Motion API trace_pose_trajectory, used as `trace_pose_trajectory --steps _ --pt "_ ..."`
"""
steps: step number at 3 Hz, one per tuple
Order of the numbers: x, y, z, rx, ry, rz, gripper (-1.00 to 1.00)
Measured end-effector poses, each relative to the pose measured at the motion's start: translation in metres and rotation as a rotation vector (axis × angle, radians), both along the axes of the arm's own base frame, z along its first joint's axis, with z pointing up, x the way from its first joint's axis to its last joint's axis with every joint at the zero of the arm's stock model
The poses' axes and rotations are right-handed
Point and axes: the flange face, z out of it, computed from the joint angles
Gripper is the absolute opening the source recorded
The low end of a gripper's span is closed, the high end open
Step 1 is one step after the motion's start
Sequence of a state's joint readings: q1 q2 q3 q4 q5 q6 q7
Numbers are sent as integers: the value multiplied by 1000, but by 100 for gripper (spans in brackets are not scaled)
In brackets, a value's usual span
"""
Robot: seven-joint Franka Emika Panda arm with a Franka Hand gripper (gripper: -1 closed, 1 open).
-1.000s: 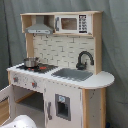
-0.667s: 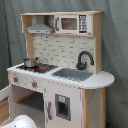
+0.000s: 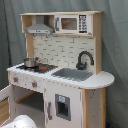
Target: Play with the kitchen
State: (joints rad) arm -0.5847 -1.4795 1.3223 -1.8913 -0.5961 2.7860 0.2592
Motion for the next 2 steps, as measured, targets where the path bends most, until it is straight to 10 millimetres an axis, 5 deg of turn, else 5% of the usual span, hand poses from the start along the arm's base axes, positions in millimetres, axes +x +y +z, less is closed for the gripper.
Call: trace_pose_trajectory --steps 2 --pt "-6 15 -23 165 62 63 100"
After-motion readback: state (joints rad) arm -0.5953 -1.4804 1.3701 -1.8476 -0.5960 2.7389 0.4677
